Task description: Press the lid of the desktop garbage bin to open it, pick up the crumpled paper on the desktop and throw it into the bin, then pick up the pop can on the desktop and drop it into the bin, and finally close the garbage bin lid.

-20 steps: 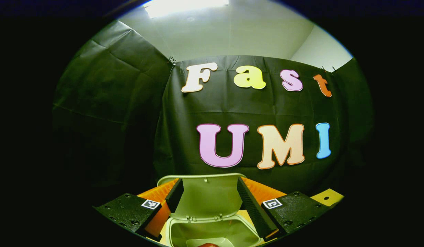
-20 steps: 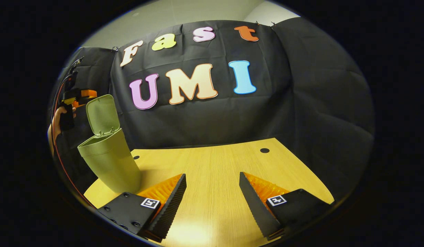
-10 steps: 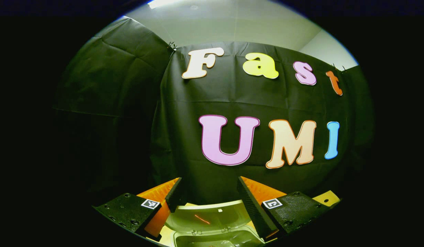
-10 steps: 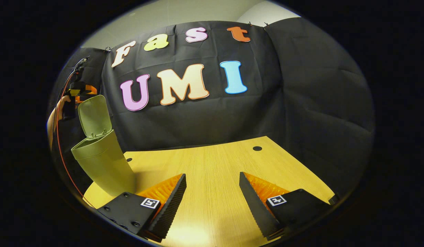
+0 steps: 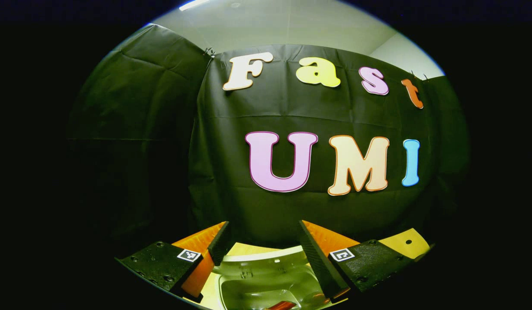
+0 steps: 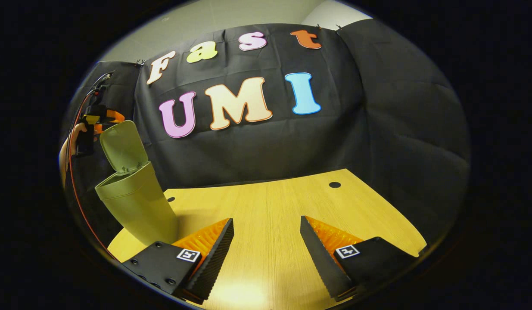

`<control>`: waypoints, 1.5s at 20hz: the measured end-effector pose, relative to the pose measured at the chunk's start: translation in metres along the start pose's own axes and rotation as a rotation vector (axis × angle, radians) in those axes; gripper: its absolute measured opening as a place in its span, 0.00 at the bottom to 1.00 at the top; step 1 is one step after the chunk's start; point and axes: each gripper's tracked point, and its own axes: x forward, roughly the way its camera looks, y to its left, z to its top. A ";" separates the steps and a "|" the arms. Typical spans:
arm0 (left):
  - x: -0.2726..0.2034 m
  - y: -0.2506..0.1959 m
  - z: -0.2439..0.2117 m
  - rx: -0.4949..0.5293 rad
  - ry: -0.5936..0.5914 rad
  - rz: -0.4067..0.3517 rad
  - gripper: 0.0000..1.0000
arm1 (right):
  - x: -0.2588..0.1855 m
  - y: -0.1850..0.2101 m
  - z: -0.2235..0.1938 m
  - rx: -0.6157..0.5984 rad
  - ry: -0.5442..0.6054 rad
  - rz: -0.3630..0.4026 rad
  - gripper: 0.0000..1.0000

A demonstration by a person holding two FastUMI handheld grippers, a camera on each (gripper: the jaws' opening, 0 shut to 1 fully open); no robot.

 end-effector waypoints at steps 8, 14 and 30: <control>-0.051 -0.014 -0.036 0.011 -0.019 0.029 0.92 | 0.005 -0.002 0.000 -0.053 0.025 0.070 0.98; -0.079 -0.038 -0.057 0.045 -0.079 0.026 0.92 | 0.003 -0.002 -0.002 -0.083 0.043 0.090 0.98; -0.099 -0.044 -0.128 -0.067 0.030 0.024 0.92 | 0.004 0.019 -0.013 -0.110 0.079 0.117 0.98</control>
